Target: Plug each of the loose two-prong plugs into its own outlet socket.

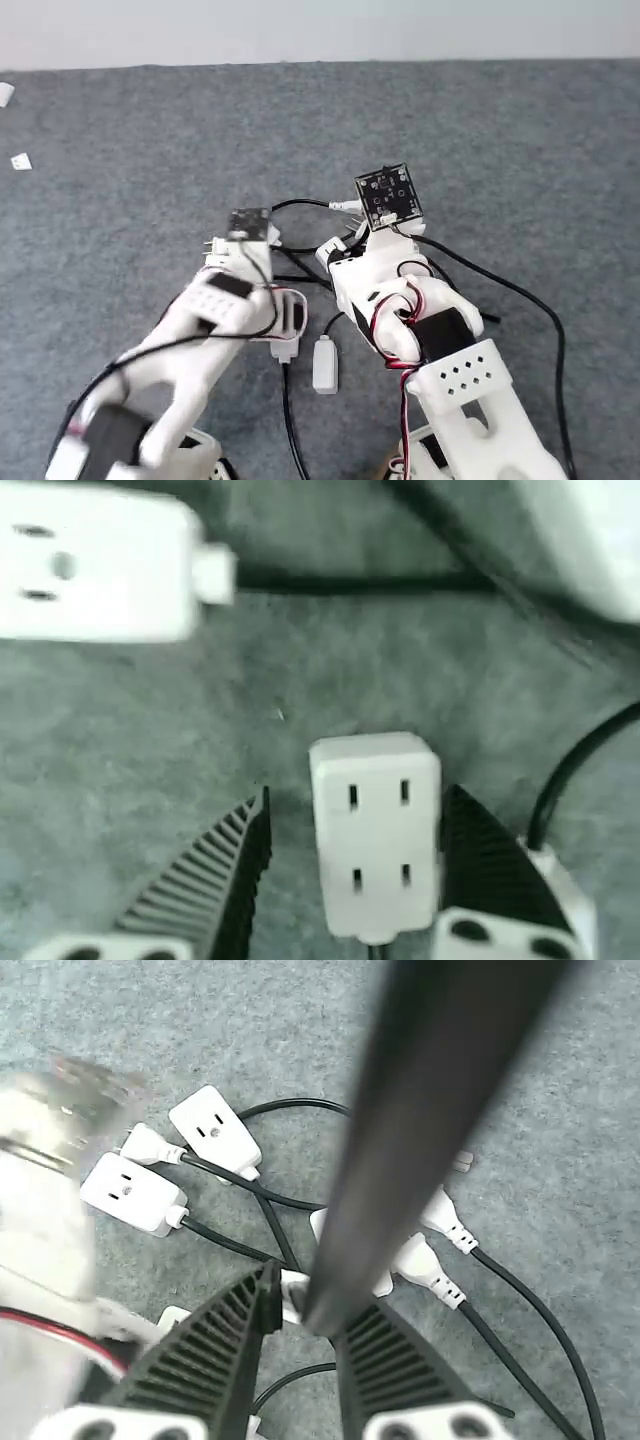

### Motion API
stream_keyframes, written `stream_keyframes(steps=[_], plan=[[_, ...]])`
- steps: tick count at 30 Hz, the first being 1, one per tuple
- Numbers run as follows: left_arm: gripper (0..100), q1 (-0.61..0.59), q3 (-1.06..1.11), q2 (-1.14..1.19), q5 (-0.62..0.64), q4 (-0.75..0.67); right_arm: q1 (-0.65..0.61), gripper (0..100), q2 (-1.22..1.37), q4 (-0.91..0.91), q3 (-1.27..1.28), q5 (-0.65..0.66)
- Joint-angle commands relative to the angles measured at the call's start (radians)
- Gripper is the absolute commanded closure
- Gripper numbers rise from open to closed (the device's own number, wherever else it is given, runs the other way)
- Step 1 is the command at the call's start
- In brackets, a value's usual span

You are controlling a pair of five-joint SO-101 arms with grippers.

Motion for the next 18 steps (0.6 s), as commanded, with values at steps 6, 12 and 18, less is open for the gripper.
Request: stream_keyframes(steps=[6, 12, 18], plan=[[83, 0.046, -0.065, 0.046, 0.002, 0.005, 0.007, 99.1, -0.019, 0.002, -0.066, -0.011], [99, 0.038, -0.071, 0.046, -0.069, -0.031, 0.010, 99.1, -0.025, 0.002, -0.066, -0.011], [99, 0.031, -0.111, 0.058, -0.012, -0.097, 0.010, 99.1, -0.028, 0.002, -0.066, -0.011]])
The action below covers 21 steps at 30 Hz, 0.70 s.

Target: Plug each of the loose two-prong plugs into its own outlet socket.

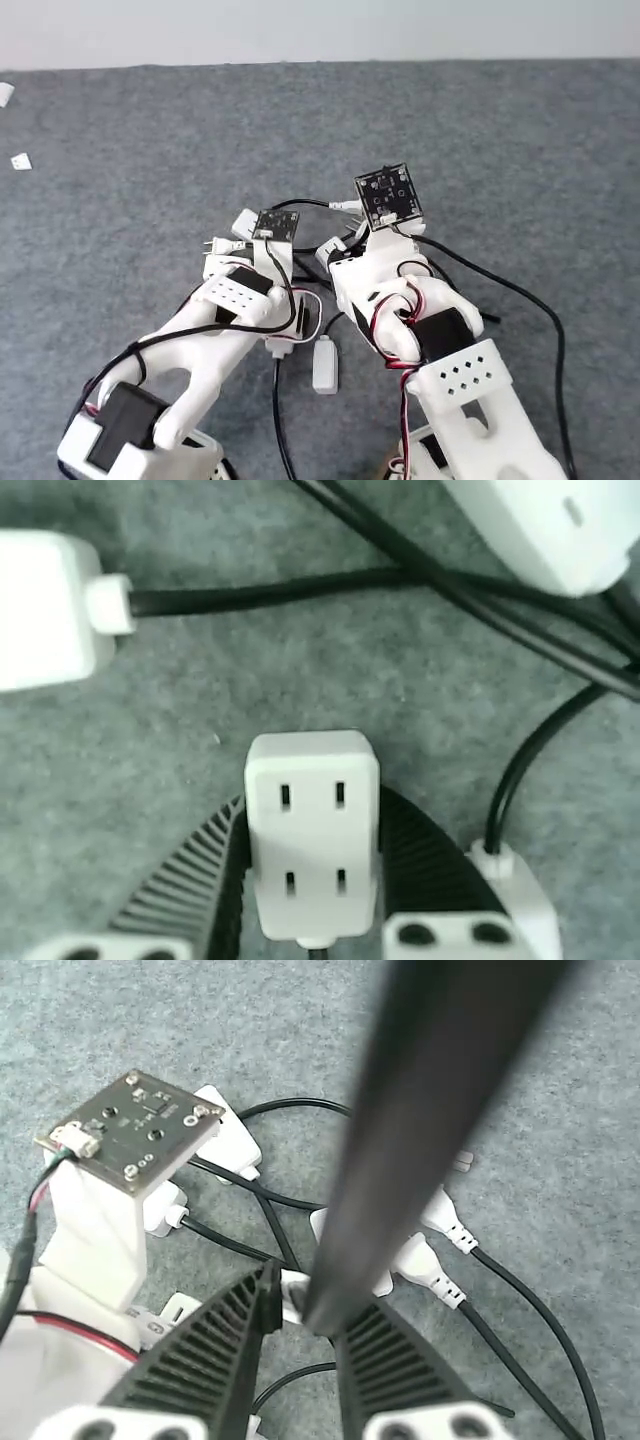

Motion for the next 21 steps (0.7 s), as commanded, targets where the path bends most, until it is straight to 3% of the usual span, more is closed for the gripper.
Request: stream_keyframes(steps=[1, 13, 21], plan=[[99, -0.017, -0.074, 0.011, 0.072, -0.048, 0.010, 99.1, -0.028, 0.002, -0.066, -0.011], [99, -0.164, -0.492, 0.331, 0.118, 0.071, 0.010, 99.1, -0.027, 0.002, -0.066, -0.011], [98, -0.181, -0.573, 0.402, 0.112, 0.172, 0.007, 99.1, -0.022, -0.001, -0.066, -0.009]])
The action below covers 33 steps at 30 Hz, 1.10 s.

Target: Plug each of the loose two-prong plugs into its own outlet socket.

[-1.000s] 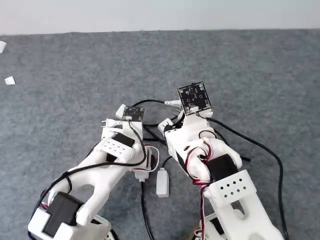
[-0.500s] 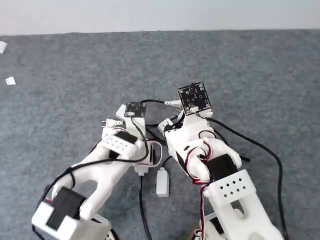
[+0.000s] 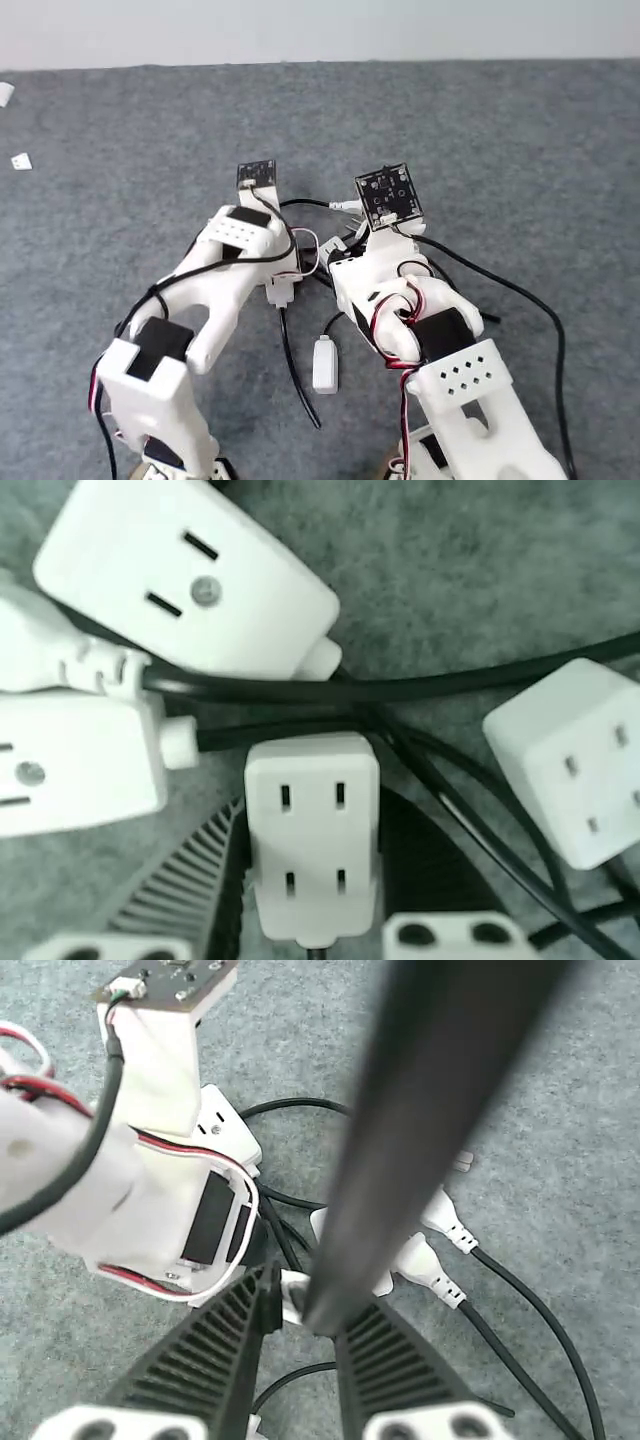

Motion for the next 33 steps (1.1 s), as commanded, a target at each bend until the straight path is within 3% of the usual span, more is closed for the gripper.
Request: stream_keyframes(steps=[1, 11, 18, 24, 28, 33], plan=[[98, -0.048, -0.047, 0.005, -0.003, 0.011, 0.007, 99.1, -0.021, -0.001, -0.066, -0.009], [75, -0.046, -0.079, 0.002, -0.003, 0.104, 0.005, 99.1, -0.021, -0.004, -0.066, -0.009], [73, -0.048, -0.028, -0.095, -0.064, 0.100, 0.005, 99.1, -0.019, -0.005, -0.063, -0.009], [64, -0.038, 0.202, -0.344, -0.087, -0.064, 0.005, 99.1, -0.019, -0.005, -0.061, -0.011], [64, -0.038, 0.282, -0.493, -0.089, -0.072, 0.001, 99.1, -0.019, -0.005, -0.060, -0.011], [66, -0.061, 0.409, -0.657, -0.186, -0.074, -0.067, 99.1, -0.018, -0.079, 0.006, -0.012]])
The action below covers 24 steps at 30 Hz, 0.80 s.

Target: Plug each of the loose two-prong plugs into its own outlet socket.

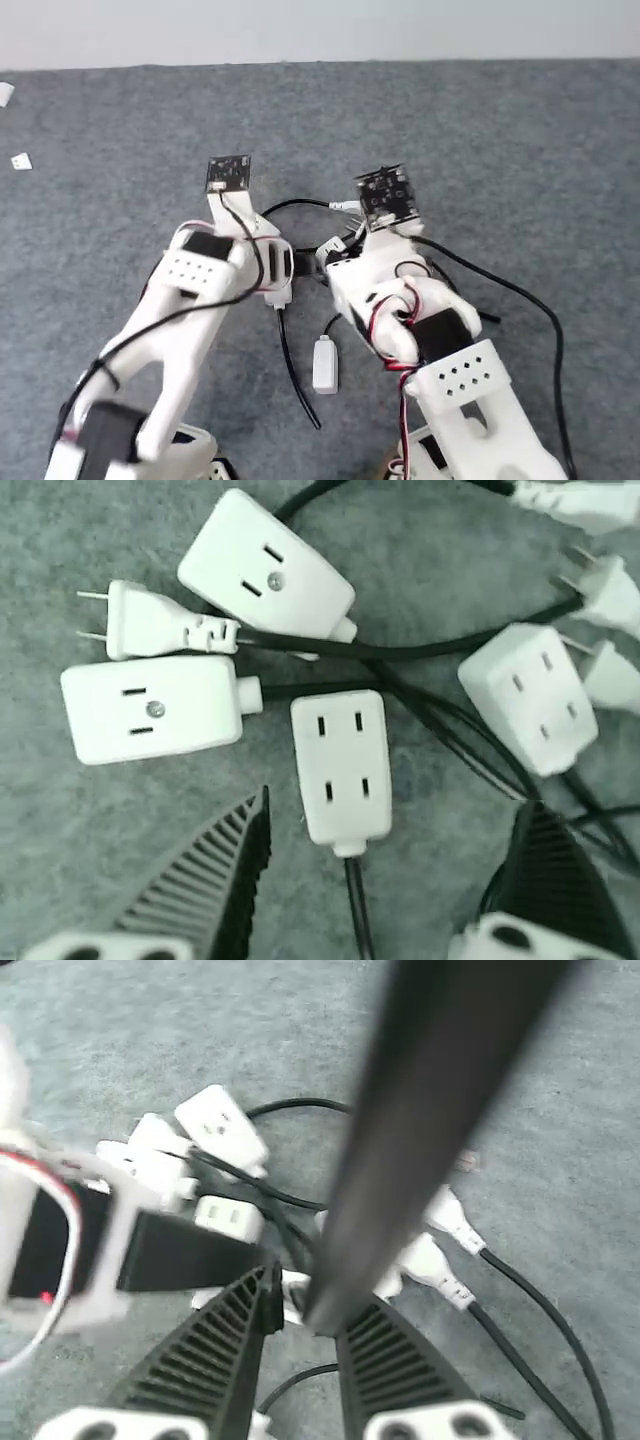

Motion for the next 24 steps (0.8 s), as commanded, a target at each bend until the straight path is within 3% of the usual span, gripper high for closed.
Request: stream_keyframes(steps=[1, 8, 11, 24], plan=[[66, -0.046, 0.061, -0.144, -0.069, -0.021, -0.047, 99.1, -0.018, -0.105, 0.032, -0.012], [68, -0.443, 0.147, -0.218, -0.196, -0.038, -0.090, 99.1, -0.018, -0.231, 0.106, -0.011], [68, -0.552, 0.162, -0.176, -0.201, -0.101, -0.091, 99.1, -0.018, -0.297, 0.137, -0.011], [68, -0.589, 0.185, -0.120, -0.262, -0.189, -0.145, 99.1, 0.380, -0.466, -0.017, -0.061]])
